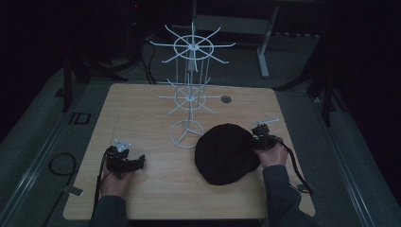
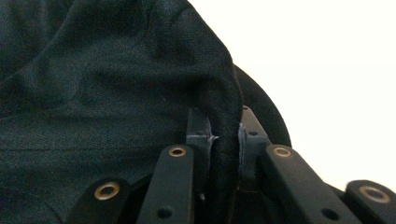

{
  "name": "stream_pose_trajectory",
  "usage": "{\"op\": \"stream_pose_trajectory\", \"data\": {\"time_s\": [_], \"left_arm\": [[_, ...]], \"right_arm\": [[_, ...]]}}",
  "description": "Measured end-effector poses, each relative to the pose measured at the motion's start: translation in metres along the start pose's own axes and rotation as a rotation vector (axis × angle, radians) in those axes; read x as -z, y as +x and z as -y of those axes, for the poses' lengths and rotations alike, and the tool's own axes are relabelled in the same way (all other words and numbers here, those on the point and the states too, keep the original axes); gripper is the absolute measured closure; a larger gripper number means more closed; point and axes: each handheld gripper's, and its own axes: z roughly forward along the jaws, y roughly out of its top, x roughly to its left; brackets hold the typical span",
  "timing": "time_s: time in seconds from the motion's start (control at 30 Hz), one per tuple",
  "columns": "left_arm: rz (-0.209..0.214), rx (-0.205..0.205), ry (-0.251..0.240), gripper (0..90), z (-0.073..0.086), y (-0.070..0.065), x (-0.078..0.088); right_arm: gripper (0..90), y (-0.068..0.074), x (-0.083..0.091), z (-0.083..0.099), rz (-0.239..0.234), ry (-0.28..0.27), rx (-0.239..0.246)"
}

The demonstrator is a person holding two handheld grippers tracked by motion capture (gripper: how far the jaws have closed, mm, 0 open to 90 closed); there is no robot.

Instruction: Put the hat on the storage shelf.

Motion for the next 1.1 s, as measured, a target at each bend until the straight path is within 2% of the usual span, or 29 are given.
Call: {"op": "stream_pose_trajectory", "data": {"time_s": [0.4,0.6,0.7,1.1], "left_arm": [[0.000,0.000,0.000,14.9,0.000,0.000,0.000],[0.000,0.000,0.000,14.9,0.000,0.000,0.000],[0.000,0.000,0.000,14.9,0.000,0.000,0.000],[0.000,0.000,0.000,14.9,0.000,0.000,0.000]], "right_arm": [[79.7,-0.019,0.017,-0.005,-0.055,-0.058,-0.083],[79.6,-0.031,0.024,-0.010,-0.057,-0.080,-0.107],[79.5,-0.040,0.027,-0.013,-0.069,-0.095,-0.143],[79.5,-0.055,0.032,-0.018,-0.066,-0.109,-0.179]]}}
